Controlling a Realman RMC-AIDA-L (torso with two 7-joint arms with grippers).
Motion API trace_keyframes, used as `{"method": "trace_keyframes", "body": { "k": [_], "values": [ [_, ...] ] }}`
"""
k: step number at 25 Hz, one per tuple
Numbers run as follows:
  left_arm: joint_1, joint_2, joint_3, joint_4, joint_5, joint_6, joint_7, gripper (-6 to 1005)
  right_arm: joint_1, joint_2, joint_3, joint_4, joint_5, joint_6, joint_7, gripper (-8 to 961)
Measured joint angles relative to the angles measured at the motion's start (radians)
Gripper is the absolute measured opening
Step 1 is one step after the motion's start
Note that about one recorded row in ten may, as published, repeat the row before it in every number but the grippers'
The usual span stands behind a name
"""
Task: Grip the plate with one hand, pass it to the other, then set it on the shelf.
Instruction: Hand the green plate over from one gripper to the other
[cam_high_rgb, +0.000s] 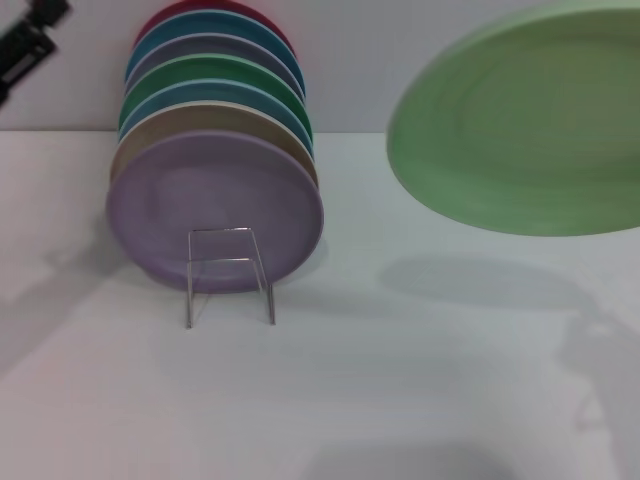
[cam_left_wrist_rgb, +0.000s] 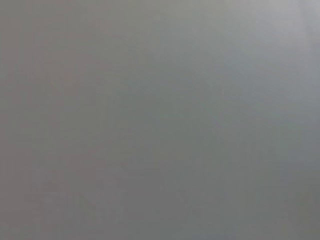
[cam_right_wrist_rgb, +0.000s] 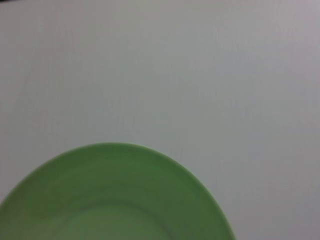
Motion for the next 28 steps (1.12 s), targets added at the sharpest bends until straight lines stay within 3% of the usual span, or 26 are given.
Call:
{"method": "trace_keyframes", "body": {
  "k": [2,3,4,6,7,12,13,19,21,23,26,27,28],
  "values": [
    [0.000,0.000,0.000,0.000,0.000,0.000,0.000,673,0.025,0.001,-0.004,-0.044,0.039,0.004,0.030,38],
    [-0.031,0.052,0.084,-0.042,0.000,-0.046,0.025,673,0.046,0.002,-0.008,-0.080,0.067,0.015,0.041,39],
    [-0.043,0.089,0.124,-0.104,0.000,-0.140,0.054,672,0.046,0.002,-0.008,-0.080,0.067,0.015,0.041,39],
    [-0.043,0.089,0.124,-0.104,0.000,-0.140,0.054,671,0.061,0.003,-0.007,-0.100,0.078,0.035,0.045,41],
    [-0.045,0.105,0.142,-0.179,0.000,-0.250,0.097,671,0.067,0.004,-0.005,-0.106,0.079,0.046,0.046,42],
    [-0.030,0.100,0.134,-0.283,0.000,-0.411,0.160,669,0.080,0.003,0.006,-0.113,0.083,0.073,0.047,45],
    [-0.013,0.088,0.106,-0.417,-0.001,-0.638,0.254,668,0.085,0.001,0.007,-0.117,0.088,0.074,0.049,46],
    [0.013,0.047,0.046,-0.638,-0.002,-0.988,0.388,665,0.093,0.000,0.011,-0.139,0.096,0.077,0.054,50],
    [0.013,0.047,0.046,-0.638,-0.002,-0.988,0.388,664,0.096,0.000,0.014,-0.148,0.099,0.081,0.054,51],
    [0.023,0.057,0.036,-0.776,-0.003,-1.090,0.391,663,0.102,0.001,0.020,-0.170,0.107,0.090,0.063,53],
    [0.021,0.057,0.033,-0.849,-0.003,-1.184,0.401,662,0.105,0.001,0.027,-0.186,0.108,0.093,0.078,55],
    [0.020,0.051,0.029,-0.876,-0.003,-1.235,0.415,661,0.107,0.001,0.034,-0.193,0.109,0.094,0.088,56],
    [0.017,0.002,0.004,-0.929,-0.004,-1.383,0.486,661,0.110,0.001,0.042,-0.205,0.109,0.095,0.107,56]
  ]
}}
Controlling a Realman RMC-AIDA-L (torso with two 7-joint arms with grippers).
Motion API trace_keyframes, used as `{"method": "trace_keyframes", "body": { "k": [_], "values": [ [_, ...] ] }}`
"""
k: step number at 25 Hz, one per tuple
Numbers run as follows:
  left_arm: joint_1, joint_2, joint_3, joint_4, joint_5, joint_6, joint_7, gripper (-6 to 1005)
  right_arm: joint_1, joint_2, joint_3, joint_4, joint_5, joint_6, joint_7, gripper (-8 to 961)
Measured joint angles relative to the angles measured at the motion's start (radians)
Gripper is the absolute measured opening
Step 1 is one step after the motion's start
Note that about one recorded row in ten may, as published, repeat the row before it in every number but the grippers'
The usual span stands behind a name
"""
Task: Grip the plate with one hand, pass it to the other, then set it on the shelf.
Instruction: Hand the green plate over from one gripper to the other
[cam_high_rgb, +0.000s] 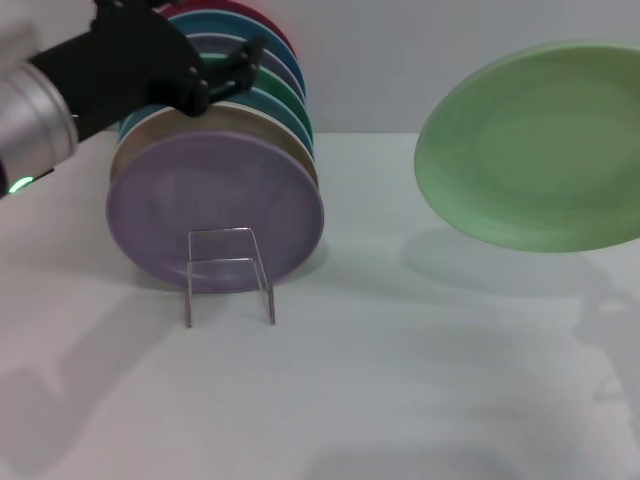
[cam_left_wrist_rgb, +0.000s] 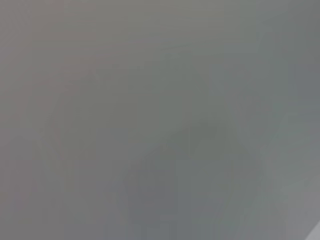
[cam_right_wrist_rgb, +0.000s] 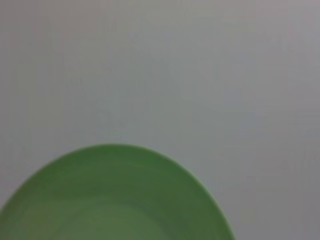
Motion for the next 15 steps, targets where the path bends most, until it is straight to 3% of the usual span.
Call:
{"method": "trace_keyframes", "body": {
  "k": [1,2,4,5,6,9,10,11,13,15],
  "values": [
    [0.000,0.000,0.000,0.000,0.000,0.000,0.000,660,0.000,0.000,0.000,0.000,0.000,0.000,0.000,57],
    [0.000,-0.032,-0.017,-0.019,-0.001,-0.062,0.042,660,0.002,0.000,0.002,-0.005,0.000,0.000,0.005,58],
    [0.010,-0.111,-0.057,-0.041,-0.009,-0.153,0.142,659,0.004,0.000,0.003,-0.016,0.000,0.000,0.009,59],
    [0.024,-0.183,-0.094,-0.059,-0.034,-0.219,0.249,658,0.008,0.000,0.005,-0.024,0.000,0.001,0.010,60],
    [0.024,-0.183,-0.094,-0.059,-0.034,-0.219,0.249,658,0.008,0.000,0.005,-0.024,0.000,0.001,0.010,61],
    [0.045,-0.304,-0.173,-0.102,-0.182,-0.337,0.512,656,0.010,0.001,0.006,-0.035,0.000,0.002,0.015,63],
    [0.048,-0.333,-0.196,-0.108,-0.236,-0.367,0.594,656,0.011,0.001,0.007,-0.040,0.000,0.003,0.021,63],
    [0.048,-0.333,-0.196,-0.108,-0.236,-0.367,0.594,655,0.011,0.001,0.007,-0.040,0.000,0.003,0.021,64],
    [0.055,-0.391,-0.247,-0.113,-0.327,-0.423,0.731,654,0.016,0.002,0.013,-0.062,0.000,0.003,0.041,65],
    [0.060,-0.434,-0.308,-0.116,-0.431,-0.497,0.852,653,0.019,0.003,0.014,-0.080,0.000,0.003,0.050,67]
  ]
}}
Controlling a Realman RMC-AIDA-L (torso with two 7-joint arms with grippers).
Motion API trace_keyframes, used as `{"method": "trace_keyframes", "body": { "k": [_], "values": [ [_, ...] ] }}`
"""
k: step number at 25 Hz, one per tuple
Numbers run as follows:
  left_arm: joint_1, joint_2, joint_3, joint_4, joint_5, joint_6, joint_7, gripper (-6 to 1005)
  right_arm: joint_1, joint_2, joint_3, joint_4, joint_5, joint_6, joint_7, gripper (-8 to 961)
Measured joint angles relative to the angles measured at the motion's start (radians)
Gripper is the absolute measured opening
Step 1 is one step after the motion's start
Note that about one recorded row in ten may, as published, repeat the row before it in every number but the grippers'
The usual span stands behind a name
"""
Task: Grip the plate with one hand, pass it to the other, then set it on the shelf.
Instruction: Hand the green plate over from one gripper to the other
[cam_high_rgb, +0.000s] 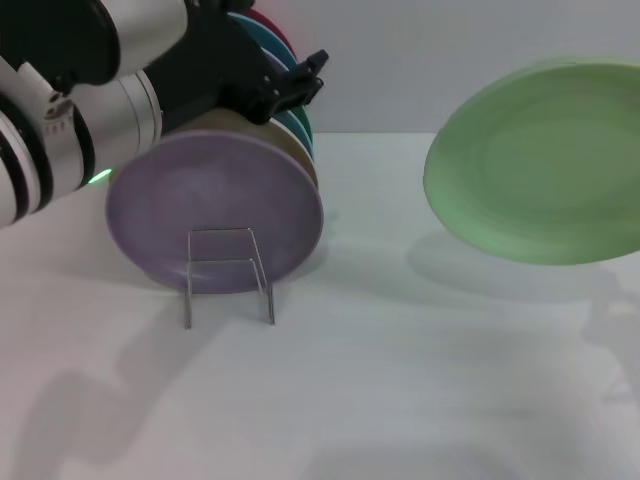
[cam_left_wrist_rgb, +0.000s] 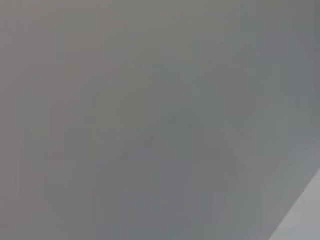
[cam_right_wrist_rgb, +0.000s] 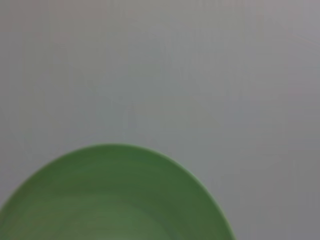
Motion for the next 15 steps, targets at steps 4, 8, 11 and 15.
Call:
{"method": "trace_keyframes", "body": {
  "k": [4,8,11,15],
  "values": [
    [-0.004,0.007,-0.042,-0.003,-0.149,-0.053,0.086,651,0.003,0.000,0.001,-0.014,0.001,0.000,0.002,70],
    [-0.012,0.004,-0.112,0.012,-0.339,-0.147,0.218,649,0.022,0.000,-0.004,-0.044,0.022,0.000,0.024,72],
    [-0.019,-0.005,-0.128,0.037,-0.384,-0.183,0.276,648,0.038,0.000,-0.008,-0.068,0.024,0.006,0.045,75],
    [-0.029,-0.007,-0.114,0.077,-0.403,-0.185,0.312,646,0.068,0.000,-0.017,-0.078,0.017,0.063,0.050,77]
  ]
}}
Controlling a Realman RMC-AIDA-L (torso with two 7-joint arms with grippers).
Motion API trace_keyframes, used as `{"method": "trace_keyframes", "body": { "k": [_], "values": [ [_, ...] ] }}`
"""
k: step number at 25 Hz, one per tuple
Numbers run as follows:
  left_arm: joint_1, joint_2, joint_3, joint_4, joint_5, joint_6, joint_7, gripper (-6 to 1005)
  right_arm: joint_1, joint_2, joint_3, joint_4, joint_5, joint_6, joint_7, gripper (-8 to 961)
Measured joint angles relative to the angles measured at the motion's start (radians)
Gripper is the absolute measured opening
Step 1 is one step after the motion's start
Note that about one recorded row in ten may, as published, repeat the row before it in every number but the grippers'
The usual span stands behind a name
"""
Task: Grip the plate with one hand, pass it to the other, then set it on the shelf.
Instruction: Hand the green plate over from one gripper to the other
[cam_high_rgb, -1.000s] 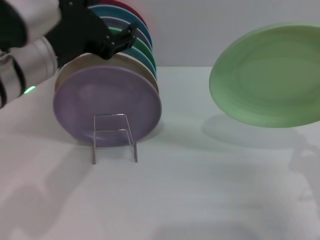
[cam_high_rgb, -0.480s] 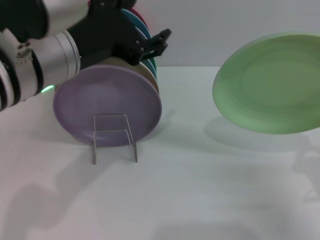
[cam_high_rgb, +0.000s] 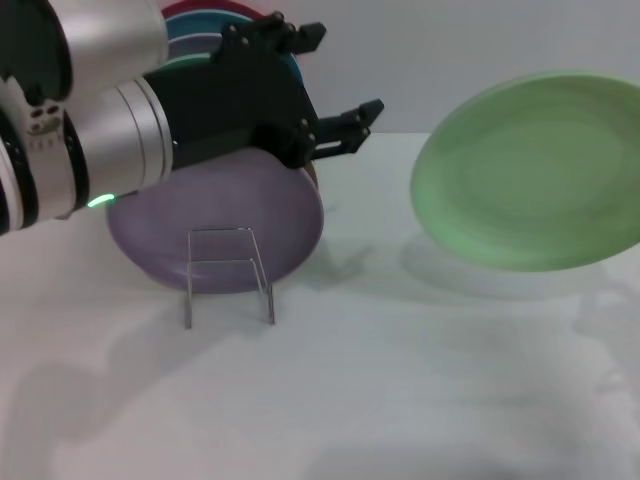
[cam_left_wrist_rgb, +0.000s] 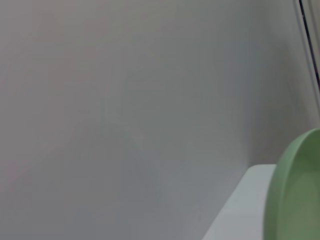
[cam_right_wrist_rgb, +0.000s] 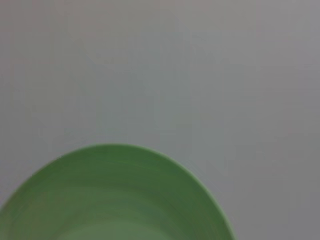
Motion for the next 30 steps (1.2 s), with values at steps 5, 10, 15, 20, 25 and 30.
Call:
{"method": "trace_keyframes", "body": {
  "k": [5,10,15,20,25,30],
  "values": [
    [-0.006,-0.001,0.012,0.021,-0.008,0.002,0.024,644,0.037,0.002,-0.027,-0.003,-0.001,0.067,0.001,81],
    [-0.009,-0.001,0.012,0.032,-0.009,0.003,0.027,641,0.075,0.002,-0.067,0.002,-0.002,0.104,-0.002,84],
    [-0.018,-0.002,0.012,0.053,-0.011,0.000,0.037,639,0.101,0.003,-0.093,0.007,-0.002,0.130,-0.004,88],
    [-0.035,-0.002,0.014,0.083,-0.012,-0.004,0.039,636,0.121,0.003,-0.112,0.010,-0.002,0.158,-0.004,91],
    [-0.046,-0.002,0.032,0.110,-0.043,-0.003,0.077,634,0.131,0.003,-0.125,0.011,-0.002,0.165,-0.002,95],
    [-0.059,-0.002,0.039,0.130,-0.066,-0.002,0.094,631,0.140,0.003,-0.136,0.014,-0.002,0.170,0.001,98]
  ]
}}
